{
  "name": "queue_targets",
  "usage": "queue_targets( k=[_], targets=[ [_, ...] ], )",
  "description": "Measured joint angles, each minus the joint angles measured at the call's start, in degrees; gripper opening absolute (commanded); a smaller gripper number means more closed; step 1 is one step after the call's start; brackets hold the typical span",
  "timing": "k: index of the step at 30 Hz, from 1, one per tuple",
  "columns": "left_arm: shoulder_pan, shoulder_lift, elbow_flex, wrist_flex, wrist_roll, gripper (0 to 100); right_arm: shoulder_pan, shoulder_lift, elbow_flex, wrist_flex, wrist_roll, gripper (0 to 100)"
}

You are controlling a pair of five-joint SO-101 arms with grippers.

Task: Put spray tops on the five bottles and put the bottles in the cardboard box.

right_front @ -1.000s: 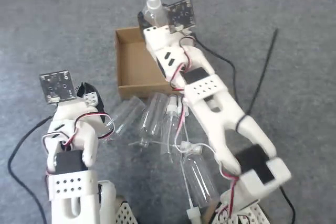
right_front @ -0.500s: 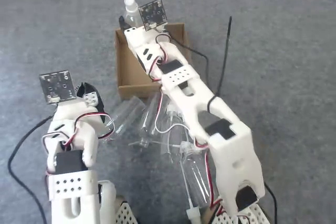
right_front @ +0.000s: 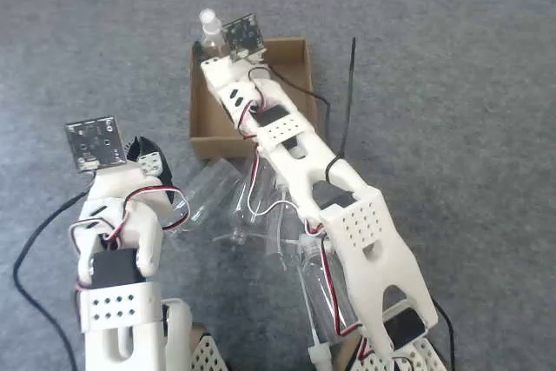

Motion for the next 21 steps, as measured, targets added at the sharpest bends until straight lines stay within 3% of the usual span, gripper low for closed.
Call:
queue_targets(
  k=[16, 21],
  targets=[
    [0.0, 0.0, 0.0, 0.0, 0.1, 1, -1.7, 0.5, -0.8, 2.9, 0.0, 1.2],
    [0.0, 0.0, 0.0, 0.0, 0.1, 1, -1.7, 0.5, -0.8, 3.1, 0.0, 14.2]
  ],
)
